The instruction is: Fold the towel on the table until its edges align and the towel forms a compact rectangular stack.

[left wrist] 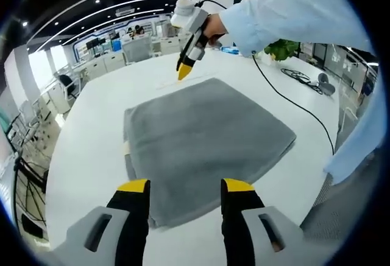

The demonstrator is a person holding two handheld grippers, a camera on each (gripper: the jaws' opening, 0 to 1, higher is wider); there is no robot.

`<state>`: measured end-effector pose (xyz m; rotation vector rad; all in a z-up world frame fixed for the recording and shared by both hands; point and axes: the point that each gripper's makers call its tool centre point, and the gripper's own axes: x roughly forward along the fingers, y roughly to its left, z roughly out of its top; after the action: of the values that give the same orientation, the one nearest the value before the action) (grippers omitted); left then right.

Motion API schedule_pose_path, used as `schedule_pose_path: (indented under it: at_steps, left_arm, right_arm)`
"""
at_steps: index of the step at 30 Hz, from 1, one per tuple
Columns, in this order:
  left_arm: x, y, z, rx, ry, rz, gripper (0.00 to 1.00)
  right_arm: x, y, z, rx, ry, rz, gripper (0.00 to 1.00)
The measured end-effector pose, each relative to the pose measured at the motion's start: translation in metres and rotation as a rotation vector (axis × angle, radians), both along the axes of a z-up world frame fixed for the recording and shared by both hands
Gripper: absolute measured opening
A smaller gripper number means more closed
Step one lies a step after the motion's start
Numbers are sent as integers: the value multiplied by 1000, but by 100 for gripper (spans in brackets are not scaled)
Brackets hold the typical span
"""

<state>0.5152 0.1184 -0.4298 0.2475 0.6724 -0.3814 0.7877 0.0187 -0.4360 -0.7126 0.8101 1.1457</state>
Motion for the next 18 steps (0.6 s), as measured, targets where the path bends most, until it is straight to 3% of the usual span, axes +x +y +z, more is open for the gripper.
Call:
schedule_pose_path:
  at_steps: [9, 18]
  left_arm:
    - [-1, -18, 7, -6, -20, 3, 48]
    - [1, -41, 9, -8, -19, -11, 48]
  right_arm:
    - [-8, -29, 12, 15, -6, -14, 38]
    - [0, -52, 15, 14, -13, -23, 38]
